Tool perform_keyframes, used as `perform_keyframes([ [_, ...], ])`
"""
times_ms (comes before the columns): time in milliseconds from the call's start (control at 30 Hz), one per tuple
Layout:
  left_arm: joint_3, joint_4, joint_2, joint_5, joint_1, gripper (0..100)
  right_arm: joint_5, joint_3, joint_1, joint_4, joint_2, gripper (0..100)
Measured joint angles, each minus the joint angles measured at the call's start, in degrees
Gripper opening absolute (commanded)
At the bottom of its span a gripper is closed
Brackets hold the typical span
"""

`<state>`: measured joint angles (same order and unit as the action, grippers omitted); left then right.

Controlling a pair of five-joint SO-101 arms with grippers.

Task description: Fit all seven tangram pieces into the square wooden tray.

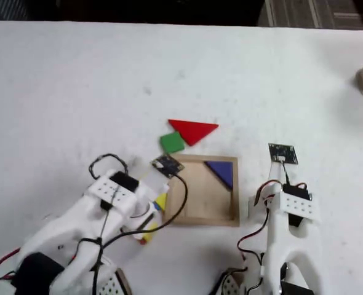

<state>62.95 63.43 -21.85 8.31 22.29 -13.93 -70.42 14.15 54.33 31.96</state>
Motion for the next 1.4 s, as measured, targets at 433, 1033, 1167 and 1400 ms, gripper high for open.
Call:
perform_keyframes([
  [433, 0.0, -3.69, 0.0, -8.26, -0.79, 23, 0.0, 0.0, 0.0, 0.0, 0.0, 24.5],
  [1033, 0.0, -4.92, 0.0, -10.02, -0.79, 2, 0.0, 0.0, 0.0, 0.0, 0.0, 24.5],
  [1167, -0.7, -3.87, 0.0, -10.02, -0.79, 2, 0.0, 0.0, 0.0, -0.09, 0.0, 24.5],
  [1400, -8.7, 0.88, 0.0, -8.18, -0.88, 2, 0.0, 0.0, 0.0, -0.09, 0.0, 24.5],
])
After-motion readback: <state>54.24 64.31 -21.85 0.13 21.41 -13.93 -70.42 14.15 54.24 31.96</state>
